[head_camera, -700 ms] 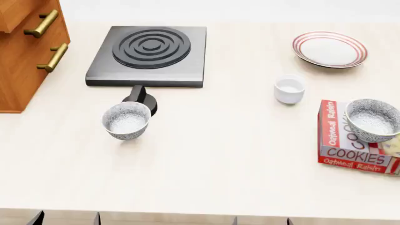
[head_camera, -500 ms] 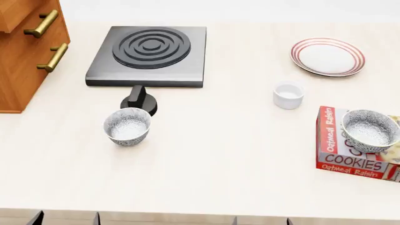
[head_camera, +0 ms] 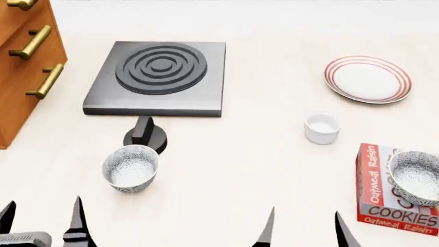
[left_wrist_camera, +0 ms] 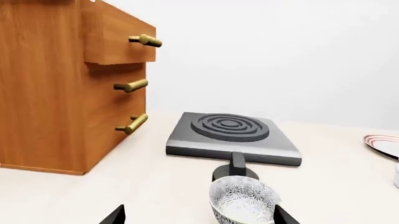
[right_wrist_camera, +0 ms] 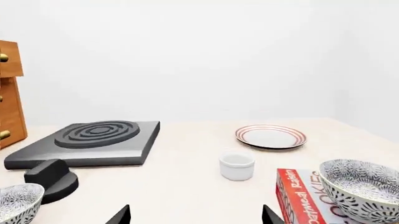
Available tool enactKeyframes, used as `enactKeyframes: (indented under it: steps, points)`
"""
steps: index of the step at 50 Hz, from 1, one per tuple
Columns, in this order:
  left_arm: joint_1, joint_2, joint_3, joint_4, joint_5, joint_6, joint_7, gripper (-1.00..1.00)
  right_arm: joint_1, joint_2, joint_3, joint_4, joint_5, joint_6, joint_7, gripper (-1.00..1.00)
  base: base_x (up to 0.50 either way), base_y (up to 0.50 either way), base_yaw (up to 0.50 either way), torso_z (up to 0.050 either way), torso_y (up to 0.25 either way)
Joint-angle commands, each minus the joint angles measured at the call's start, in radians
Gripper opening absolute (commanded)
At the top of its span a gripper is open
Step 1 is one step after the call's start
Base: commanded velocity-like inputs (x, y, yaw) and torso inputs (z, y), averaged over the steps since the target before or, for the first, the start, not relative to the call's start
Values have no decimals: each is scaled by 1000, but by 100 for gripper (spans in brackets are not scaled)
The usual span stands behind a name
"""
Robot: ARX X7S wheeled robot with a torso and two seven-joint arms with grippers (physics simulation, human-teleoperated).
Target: Pick the akita bowl on the cookies box and place it on the plate.
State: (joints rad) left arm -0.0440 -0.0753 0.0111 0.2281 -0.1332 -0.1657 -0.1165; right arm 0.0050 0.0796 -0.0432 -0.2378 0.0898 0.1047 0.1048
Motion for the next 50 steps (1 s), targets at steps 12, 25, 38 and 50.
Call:
enactKeyframes:
  steps: [12,25,38,50]
  points:
    - [-75,-56,-46,278,-120,-199,-54,100,55,79,19,-432,64,253,48,100,500,0,0,0,0]
    - [-76,-68,-56,290,-147,-187,-63,100,54,101,20,-465,66,261,61,100,500,0,0,0,0]
    - [-79,-82,-55,296,-168,-193,-72,100,53,112,20,-478,70,247,72,100,500,0,0,0,1]
    - [-77,-91,-51,293,-175,-187,-80,100,53,125,14,-482,65,239,80,100,500,0,0,0,0]
